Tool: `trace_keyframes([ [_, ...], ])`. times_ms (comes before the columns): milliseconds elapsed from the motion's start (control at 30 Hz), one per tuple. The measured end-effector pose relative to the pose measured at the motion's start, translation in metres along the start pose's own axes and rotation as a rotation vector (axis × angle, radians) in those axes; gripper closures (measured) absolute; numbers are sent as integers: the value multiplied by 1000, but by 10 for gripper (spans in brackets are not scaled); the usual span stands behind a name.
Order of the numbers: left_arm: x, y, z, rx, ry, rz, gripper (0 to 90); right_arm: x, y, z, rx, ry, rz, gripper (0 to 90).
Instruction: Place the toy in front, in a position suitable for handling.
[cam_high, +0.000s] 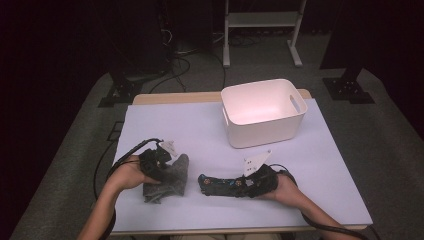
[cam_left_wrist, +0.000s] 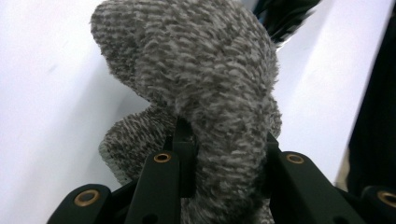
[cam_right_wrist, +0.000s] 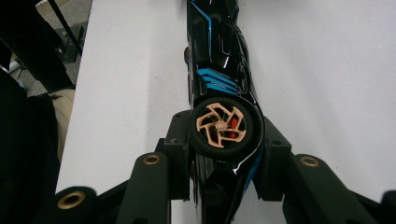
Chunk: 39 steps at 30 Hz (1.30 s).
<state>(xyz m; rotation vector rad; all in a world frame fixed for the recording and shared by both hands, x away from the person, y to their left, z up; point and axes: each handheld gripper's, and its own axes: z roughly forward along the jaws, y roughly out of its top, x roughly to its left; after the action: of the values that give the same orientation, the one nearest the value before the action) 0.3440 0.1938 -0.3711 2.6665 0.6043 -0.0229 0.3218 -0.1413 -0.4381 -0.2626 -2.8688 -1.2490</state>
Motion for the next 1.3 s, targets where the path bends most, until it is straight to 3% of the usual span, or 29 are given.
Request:
trace_keyframes([
  [133,10,-14,-3,-8,12,-49,704,0,0,0,-1,0,2,628],
  [633,37,-38,-1,-48,63,-154,687,-2,-1,0,-8,10,21,628],
  [833,46,-38,1,-88,100,-184,590,-3,0,0,-7,14,23,628],
  [967,46,-35,0,-109,112,-190,436,-3,0,0,-8,15,23,627],
  [1100,45,-33,-5,-154,121,-204,342,-4,0,0,-8,17,25,627],
  [1300,44,-31,-10,-171,134,-211,254,-5,0,1,-13,27,44,622],
])
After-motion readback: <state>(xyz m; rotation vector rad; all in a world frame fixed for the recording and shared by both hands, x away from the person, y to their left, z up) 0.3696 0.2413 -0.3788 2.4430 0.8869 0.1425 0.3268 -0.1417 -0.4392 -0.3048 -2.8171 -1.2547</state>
